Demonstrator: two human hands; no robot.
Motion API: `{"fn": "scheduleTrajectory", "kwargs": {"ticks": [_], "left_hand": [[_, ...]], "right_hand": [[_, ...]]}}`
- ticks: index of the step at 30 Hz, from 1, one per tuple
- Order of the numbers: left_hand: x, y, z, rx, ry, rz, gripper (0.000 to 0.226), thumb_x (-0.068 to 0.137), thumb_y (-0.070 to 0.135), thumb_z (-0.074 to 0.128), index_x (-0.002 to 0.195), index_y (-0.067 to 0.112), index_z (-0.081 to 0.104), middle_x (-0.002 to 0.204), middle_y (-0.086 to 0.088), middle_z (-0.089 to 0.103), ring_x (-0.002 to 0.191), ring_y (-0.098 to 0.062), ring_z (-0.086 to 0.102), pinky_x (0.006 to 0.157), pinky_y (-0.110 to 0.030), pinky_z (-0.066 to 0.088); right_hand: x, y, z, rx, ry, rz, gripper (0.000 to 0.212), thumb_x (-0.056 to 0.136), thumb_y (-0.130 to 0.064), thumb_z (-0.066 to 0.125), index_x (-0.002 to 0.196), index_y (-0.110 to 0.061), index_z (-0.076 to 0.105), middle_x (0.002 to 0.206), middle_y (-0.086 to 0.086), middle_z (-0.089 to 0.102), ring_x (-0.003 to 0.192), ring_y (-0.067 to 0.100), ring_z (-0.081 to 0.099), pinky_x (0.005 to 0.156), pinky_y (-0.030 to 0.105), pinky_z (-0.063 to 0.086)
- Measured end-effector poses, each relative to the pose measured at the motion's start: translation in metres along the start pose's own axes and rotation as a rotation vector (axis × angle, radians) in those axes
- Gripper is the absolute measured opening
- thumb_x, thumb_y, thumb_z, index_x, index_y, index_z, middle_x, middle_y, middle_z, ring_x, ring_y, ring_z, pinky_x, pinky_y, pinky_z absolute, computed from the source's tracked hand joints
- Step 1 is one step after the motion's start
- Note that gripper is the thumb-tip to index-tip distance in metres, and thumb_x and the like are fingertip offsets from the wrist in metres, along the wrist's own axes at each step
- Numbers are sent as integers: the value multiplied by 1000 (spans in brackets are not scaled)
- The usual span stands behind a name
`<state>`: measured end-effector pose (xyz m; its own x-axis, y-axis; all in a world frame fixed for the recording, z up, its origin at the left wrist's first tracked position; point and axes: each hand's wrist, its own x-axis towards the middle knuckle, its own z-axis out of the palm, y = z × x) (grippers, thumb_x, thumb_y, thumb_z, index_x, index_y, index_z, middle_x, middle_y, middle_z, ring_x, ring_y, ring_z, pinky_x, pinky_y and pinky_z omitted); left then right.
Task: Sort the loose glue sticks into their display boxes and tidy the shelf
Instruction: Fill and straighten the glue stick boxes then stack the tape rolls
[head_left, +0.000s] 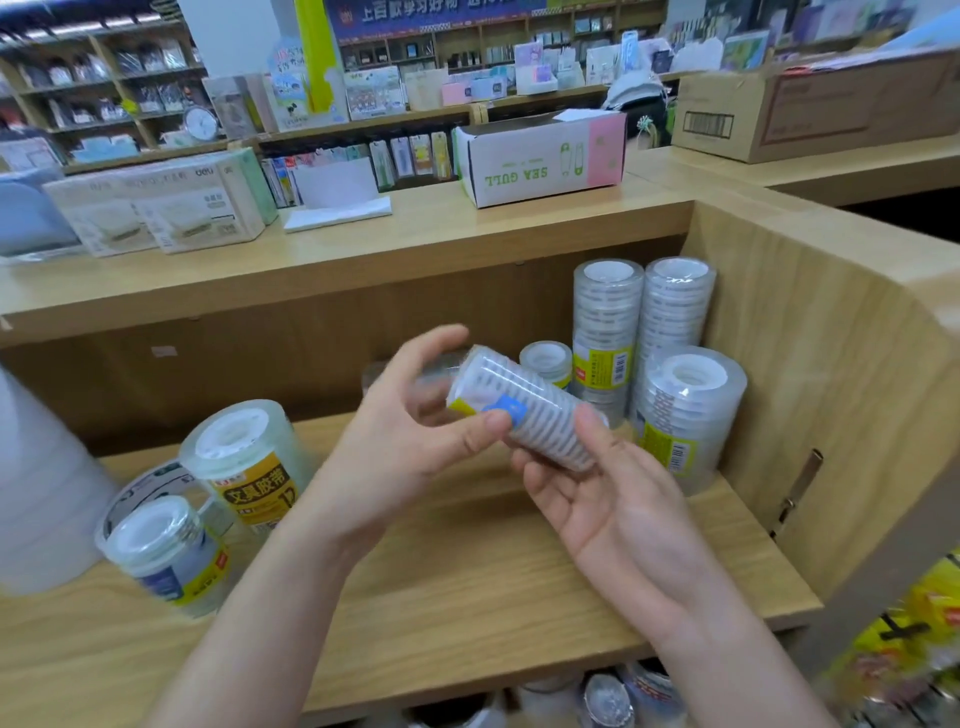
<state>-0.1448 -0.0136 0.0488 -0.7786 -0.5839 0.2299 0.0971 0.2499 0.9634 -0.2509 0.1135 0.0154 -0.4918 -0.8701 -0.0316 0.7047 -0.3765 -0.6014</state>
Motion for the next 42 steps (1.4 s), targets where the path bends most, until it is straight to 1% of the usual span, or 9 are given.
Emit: {"fn": "scheduleTrajectory", "kwargs": {"ticks": [6,10,15,19,25,30,35,38,42], "left_hand": [[-1,-22,18,-283,-45,-64,41,74,9,74,113,5,61,110,-20,69,106,-36,63,91,-43,53],[4,-15,22,-189,74,64,30,78,14,71,107,16,63,100,-3,73,96,-19,68,83,-34,56],[17,-14,29,167,54,136,44,65,18,82,104,17,62,97,2,73,91,-12,69,84,-30,55],[24,-33,54,357,-5,129,48,63,25,88,104,28,63,92,7,69,77,-8,59,77,-30,52],[36,-41,76,372,41,69,45,66,22,86,101,33,60,81,12,60,54,0,50,57,-18,42],[33,-36,72,510,80,74,58,69,15,82,119,30,56,96,8,65,73,-16,67,75,-38,55],[35,-14,21,903,272,175,41,82,10,62,118,30,58,106,9,65,87,-12,64,82,-31,51],[58,-13,-3,1347,83,-111,52,88,14,52,138,27,42,131,2,55,119,-22,49,94,-38,45],[69,-18,-4,1560,-73,-244,56,89,15,52,140,25,33,130,-2,48,123,-26,39,98,-48,34]], "right_hand": [[0,9,2,-50,-5,163,50,86,-44,49,88,-2,75,85,26,69,63,26,69,53,24,56],[-2,13,2,-292,15,130,41,90,-42,48,104,-8,66,81,25,70,58,25,67,52,25,54],[-15,9,-24,-1458,264,-672,35,89,-17,57,124,-23,58,76,-8,66,68,10,62,68,31,51],[-22,-9,-34,-1792,503,-1164,35,79,-6,59,113,-11,67,104,9,63,97,30,55,84,45,45],[-13,-13,-44,-2042,626,-1019,57,75,-14,59,131,-20,56,144,5,46,133,29,37,94,47,31],[-8,-7,-48,-2069,618,-996,58,72,-16,60,130,-19,57,148,7,42,137,29,32,95,48,31],[-6,-7,-45,-2088,601,-931,69,71,-20,59,138,-32,48,150,12,35,138,32,28,94,49,28],[-4,-7,-45,-2112,574,-904,71,70,-21,57,138,-40,46,153,12,30,140,33,23,94,49,26],[-3,-7,-46,-2095,570,-912,65,70,-20,57,134,-32,51,152,13,32,139,34,24,95,52,30]]}}
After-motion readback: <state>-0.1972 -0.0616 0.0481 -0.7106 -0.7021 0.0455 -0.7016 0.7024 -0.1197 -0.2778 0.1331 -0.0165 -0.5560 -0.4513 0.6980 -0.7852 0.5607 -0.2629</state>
